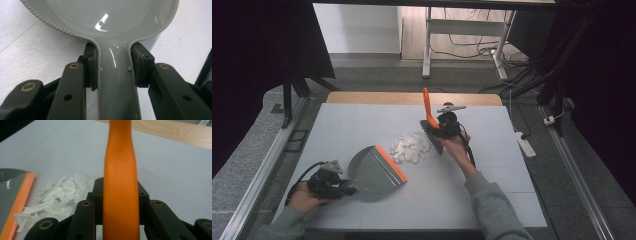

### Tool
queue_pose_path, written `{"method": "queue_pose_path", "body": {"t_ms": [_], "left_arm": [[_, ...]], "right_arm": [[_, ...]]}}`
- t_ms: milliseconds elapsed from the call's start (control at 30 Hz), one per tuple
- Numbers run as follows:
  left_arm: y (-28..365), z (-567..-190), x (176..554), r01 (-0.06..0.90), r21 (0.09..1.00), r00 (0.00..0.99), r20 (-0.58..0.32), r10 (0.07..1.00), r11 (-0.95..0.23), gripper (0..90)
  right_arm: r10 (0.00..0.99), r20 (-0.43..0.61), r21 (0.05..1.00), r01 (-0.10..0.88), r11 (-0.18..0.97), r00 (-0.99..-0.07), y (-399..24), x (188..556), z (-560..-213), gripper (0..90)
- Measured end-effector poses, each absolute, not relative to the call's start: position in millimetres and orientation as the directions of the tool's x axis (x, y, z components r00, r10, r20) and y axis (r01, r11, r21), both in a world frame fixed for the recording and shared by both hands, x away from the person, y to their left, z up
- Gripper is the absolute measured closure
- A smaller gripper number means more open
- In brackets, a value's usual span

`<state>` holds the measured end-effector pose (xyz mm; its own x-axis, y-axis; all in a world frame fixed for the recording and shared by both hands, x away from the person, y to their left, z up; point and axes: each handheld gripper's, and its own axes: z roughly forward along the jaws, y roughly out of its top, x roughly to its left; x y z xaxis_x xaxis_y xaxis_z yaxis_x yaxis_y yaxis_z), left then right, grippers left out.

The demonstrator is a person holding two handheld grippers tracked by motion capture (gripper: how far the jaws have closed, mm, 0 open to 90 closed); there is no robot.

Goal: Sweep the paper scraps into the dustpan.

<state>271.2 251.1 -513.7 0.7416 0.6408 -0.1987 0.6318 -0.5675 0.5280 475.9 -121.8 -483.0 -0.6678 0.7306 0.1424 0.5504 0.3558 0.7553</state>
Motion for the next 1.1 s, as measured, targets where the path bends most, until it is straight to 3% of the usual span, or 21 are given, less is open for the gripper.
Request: {"method": "queue_pose_path", "body": {"t_ms": [167,800,1100], "left_arm": [[250,-516,275,0.627,0.527,0.749,-0.205,0.63,-0.573,61.7],[249,-519,282,0.632,0.527,0.749,-0.23,0.621,-0.568,61.7],[249,-520,283,0.634,0.526,0.748,-0.232,0.622,-0.566,61.7]], "right_arm": [[0.715,0.104,0.735,0.538,0.412,-0.691,-109,473,-490,70.3],[0.695,0.12,0.697,0.558,0.45,-0.709,-87,470,-501,70.4],[0.618,0.163,0.687,0.538,0.488,-0.769,-63,449,-502,70.4]]}}
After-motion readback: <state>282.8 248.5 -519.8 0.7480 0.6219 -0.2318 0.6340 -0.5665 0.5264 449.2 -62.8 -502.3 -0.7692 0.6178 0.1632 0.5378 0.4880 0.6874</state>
